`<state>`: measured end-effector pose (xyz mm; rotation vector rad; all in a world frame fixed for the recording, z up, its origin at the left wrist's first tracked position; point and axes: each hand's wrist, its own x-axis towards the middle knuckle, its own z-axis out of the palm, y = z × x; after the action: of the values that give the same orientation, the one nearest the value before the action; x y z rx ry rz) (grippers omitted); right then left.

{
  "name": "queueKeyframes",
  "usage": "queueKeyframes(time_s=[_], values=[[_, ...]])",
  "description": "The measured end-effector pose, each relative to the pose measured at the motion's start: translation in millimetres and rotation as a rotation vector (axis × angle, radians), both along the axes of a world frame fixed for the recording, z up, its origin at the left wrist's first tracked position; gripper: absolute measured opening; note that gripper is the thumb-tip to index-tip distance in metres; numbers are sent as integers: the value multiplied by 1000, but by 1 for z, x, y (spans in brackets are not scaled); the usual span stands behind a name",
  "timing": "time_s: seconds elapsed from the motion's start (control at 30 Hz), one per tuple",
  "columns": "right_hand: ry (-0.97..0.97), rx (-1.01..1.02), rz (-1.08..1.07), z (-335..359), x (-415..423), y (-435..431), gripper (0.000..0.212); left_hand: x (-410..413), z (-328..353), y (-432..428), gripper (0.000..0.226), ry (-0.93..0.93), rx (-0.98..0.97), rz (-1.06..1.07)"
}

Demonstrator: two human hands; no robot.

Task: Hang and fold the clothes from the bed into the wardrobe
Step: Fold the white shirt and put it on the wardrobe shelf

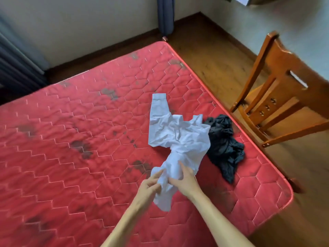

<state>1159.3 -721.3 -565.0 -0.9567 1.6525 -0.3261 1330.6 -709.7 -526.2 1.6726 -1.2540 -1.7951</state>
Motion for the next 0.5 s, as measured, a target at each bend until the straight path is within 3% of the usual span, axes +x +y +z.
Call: queueKeyframes(time_s=[0.07,0.17,0.2,0.27,0.3,0.37,0.43,0.47,0.5], values=[[-49,10,8,31,15,7,94,9,37,5,43,40,-19,-60],[-189,125,-9,79,35,15,40,23,86,12,48,78,-97,-10],[-287,176,-42,99,39,17,31,29,103,14,48,91,-115,1],[-495,253,-116,127,42,23,68,40,136,19,45,128,-115,-29],[-523,294,-110,140,44,23,74,43,153,25,40,157,-99,-74],[-493,250,18,162,52,32,50,50,180,38,35,164,-50,-172],[-460,162,-44,168,61,39,16,57,197,54,22,77,-30,-133],[-504,137,4,172,61,43,17,64,202,61,18,121,2,-90],[-371,-13,69,178,65,46,23,74,201,67,26,217,68,-44]])
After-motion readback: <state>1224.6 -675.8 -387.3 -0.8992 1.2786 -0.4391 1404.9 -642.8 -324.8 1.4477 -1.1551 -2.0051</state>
